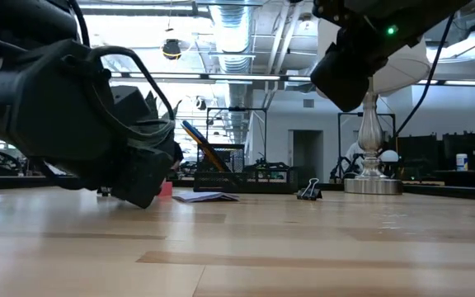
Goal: Pick and place office supplies into organizer
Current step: Put the eraser into the desk organizer
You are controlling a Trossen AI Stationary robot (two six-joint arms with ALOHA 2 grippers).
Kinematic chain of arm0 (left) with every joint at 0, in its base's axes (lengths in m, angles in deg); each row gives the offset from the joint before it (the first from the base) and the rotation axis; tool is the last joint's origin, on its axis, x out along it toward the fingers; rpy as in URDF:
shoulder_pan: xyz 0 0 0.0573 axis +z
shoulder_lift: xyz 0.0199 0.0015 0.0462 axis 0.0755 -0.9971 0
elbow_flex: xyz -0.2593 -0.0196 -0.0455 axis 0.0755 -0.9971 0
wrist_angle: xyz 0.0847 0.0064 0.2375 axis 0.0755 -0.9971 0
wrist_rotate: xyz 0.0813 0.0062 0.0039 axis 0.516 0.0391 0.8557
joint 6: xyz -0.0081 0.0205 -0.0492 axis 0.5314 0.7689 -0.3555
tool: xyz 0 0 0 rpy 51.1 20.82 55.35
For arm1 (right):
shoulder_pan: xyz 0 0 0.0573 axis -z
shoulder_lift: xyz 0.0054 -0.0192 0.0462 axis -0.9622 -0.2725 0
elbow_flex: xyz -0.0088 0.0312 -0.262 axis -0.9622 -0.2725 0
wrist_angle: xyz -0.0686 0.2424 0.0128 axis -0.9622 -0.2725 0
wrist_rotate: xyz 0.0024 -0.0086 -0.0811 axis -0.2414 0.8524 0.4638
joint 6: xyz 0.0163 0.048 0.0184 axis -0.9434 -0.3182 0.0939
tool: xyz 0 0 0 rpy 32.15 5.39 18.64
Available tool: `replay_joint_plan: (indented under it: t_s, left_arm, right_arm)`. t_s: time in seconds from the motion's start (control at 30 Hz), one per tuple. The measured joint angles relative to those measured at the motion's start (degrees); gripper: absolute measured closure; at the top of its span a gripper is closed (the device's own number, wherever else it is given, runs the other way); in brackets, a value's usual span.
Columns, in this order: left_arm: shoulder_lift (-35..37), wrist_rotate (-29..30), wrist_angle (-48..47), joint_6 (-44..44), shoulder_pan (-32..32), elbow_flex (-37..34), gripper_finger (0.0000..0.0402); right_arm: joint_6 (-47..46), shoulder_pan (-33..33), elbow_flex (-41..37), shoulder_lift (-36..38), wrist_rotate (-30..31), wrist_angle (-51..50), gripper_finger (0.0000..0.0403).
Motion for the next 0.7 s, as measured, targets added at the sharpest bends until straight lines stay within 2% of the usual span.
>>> replay_joint_plan:
  t_s: [0.13, 0.43, 0.7]
  left_arm:
    - [0.2, -2.5, -1.1, -1.3, 0.6, 0.0, 0.0295]
    - [0.4, -2.3, -2.2, -8.1, 2.8, -2.2, 0.0226]
    - [0.3, -1.6, 0.5, -7.1, 4.6, -2.4, 0.0212]
  right_arm:
    - [0.0, 0.0, 0.0, 0.0, 0.0, 0.0, 0.0401]
    - [0.0, 0.0, 0.0, 0.0, 0.7, 0.0, 0.0401]
    - [0.1, 0.5, 0.0, 0.0, 0.8, 0.0, 0.0401]
